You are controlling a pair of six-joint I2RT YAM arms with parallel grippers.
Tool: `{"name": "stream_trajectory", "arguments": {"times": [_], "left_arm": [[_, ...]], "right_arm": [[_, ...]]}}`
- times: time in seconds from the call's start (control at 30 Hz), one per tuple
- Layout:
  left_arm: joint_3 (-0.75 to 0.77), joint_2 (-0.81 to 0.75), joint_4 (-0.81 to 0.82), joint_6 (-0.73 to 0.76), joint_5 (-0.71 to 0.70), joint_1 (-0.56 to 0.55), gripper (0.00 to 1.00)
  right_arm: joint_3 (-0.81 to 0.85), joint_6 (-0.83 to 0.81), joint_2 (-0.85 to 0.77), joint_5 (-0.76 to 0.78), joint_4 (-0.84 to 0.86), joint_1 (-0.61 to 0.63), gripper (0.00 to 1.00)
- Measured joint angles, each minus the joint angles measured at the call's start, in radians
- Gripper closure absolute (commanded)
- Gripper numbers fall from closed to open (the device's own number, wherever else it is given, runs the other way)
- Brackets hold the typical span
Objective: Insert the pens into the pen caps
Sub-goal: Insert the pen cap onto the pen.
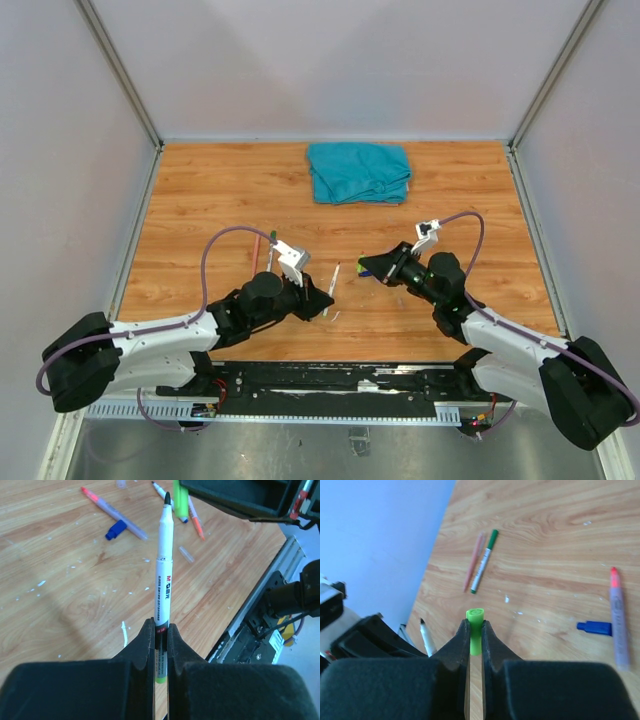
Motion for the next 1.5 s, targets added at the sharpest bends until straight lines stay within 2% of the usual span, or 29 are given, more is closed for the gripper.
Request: {"name": "stream_trajectory", "arguments": {"times": [0.23,0.7,1.0,1.5], "left_arm": [[0.0,0.016,0.058,0.048,-0.011,-0.043,0.99],[0.0,0.033,0.065,0.074,-0.011,-0.057,1.0],[0.0,0.033,0.065,0.075,-0.011,-0.058,1.0],[0.0,0.033,0.065,0.074,-0.015,-0.058,1.0]], "right_arm": [[-0.006,0.075,-0.002,0.036,0.153,0.011,0.99],[-0.005,0.117,0.047,0.0,0.304,0.018,0.99],[-0.004,0.135,0.129,-0.061,0.371,0.04,0.99],[-0.003,0.137,0.138,-0.089,0.398,0.061,0.99]]}}
